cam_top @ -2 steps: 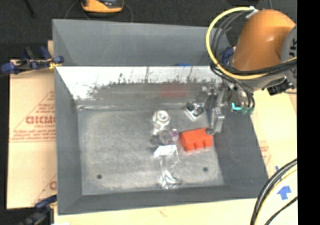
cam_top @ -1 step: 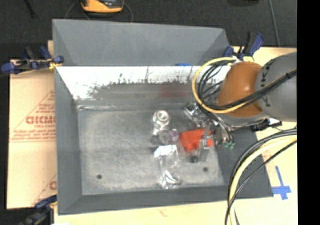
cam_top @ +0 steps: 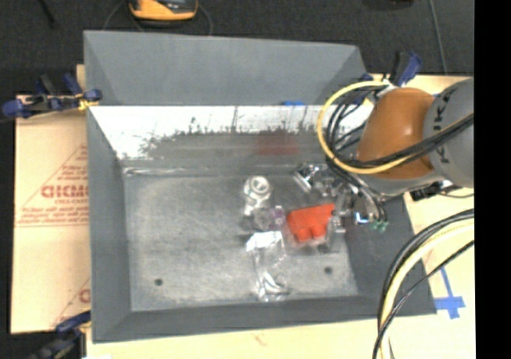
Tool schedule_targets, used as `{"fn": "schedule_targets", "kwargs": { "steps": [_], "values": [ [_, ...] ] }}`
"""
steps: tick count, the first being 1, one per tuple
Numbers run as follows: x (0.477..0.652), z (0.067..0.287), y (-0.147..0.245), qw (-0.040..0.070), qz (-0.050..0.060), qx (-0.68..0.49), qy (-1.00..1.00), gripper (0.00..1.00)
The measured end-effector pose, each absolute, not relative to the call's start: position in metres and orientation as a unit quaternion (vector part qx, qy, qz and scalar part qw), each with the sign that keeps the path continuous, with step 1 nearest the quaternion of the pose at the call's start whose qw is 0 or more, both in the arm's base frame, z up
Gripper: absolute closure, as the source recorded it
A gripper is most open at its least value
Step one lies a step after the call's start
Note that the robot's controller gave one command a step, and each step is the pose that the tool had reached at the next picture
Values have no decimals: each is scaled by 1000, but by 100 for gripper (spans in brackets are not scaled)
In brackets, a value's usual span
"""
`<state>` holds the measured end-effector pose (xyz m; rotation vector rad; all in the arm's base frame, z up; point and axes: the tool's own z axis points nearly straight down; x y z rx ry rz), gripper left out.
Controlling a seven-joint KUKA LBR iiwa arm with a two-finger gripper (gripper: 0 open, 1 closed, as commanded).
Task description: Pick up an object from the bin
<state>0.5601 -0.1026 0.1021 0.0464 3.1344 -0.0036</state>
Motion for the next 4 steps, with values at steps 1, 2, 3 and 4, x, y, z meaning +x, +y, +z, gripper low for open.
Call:
{"fn": "schedule_targets", "kwargs": {
  "steps": [1, 2, 3, 4],
  "values": [
    [576, 101, -115, 3, 0, 55, 998, 0],
    [577, 71, -124, 2, -1, -11, 1000, 0],
    [564, 71, -110, 2, -1, -46, 999, 0],
    [565, 72, -110, 3, -2, -47, 999, 100]
  ]
}}
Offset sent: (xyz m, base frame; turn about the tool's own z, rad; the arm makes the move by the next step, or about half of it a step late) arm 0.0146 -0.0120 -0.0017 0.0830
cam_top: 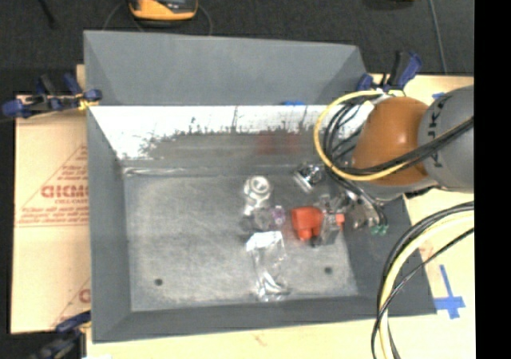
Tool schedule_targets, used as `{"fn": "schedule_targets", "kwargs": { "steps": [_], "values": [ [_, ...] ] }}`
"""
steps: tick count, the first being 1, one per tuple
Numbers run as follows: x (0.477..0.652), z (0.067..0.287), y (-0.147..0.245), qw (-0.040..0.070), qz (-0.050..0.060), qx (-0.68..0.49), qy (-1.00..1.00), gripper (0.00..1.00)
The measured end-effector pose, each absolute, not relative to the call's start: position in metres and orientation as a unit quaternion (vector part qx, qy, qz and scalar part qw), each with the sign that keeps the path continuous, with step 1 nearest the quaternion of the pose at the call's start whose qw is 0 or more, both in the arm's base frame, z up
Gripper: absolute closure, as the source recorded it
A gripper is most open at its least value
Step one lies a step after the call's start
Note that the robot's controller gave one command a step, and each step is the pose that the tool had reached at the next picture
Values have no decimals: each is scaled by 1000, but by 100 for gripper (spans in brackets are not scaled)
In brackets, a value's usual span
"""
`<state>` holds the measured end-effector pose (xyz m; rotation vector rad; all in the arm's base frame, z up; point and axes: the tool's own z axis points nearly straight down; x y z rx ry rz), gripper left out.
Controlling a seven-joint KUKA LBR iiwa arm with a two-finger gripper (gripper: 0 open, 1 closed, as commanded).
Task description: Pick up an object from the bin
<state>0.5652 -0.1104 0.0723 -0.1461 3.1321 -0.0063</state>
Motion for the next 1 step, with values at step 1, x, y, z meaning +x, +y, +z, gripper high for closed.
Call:
{"fn": "schedule_targets", "kwargs": {
  "steps": [1],
  "values": [
    [568, 136, -112, 5, -2, -44, 999, 100]
  ]
}}
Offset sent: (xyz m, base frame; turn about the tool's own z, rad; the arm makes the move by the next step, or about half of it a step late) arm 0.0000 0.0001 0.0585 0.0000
